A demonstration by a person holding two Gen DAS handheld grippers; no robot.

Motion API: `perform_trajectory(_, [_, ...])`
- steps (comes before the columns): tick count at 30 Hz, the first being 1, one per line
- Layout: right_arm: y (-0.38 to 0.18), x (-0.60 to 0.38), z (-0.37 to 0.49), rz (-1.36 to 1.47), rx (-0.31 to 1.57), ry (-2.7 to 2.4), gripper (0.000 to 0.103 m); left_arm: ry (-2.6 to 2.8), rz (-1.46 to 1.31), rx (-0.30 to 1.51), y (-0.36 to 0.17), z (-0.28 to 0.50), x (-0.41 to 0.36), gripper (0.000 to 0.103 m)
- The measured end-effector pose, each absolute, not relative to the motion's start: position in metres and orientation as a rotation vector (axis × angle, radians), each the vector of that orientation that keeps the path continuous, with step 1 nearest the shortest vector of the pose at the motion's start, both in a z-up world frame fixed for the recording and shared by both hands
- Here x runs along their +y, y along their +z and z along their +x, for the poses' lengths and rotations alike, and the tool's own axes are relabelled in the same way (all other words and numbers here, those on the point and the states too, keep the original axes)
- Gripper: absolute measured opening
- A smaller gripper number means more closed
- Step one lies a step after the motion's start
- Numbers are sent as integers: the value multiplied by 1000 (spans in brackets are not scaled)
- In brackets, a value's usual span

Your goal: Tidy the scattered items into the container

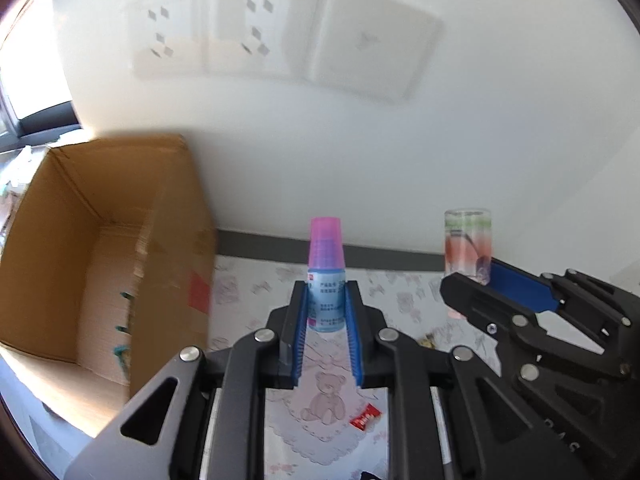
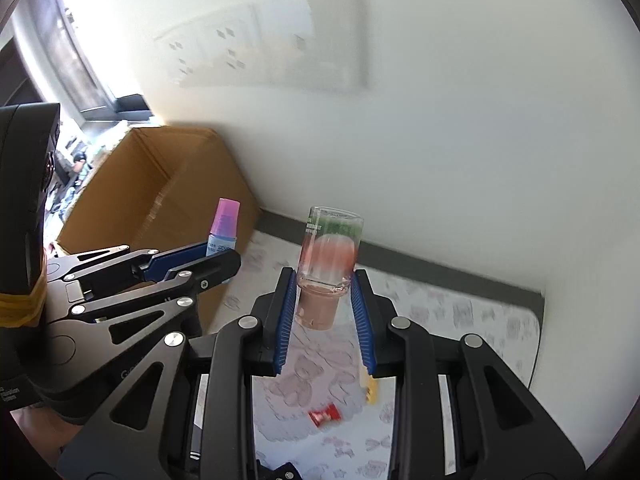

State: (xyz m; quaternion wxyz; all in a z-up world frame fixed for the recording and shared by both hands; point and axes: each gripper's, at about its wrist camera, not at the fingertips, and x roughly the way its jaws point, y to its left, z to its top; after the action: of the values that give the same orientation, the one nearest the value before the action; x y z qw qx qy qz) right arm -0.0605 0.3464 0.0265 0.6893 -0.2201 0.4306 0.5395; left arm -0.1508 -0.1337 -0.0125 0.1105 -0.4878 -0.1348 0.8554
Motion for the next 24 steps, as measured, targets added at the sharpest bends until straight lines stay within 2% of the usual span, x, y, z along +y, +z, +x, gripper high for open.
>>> perform_trajectory(14, [67, 422, -129, -553, 850, 1419, 29, 2706, -1426, -526, 5, -137, -234, 18])
perform_trajectory(24, [66, 450, -172, -597, 826, 1526, 29, 2785, -1459, -608, 0, -116, -285, 18])
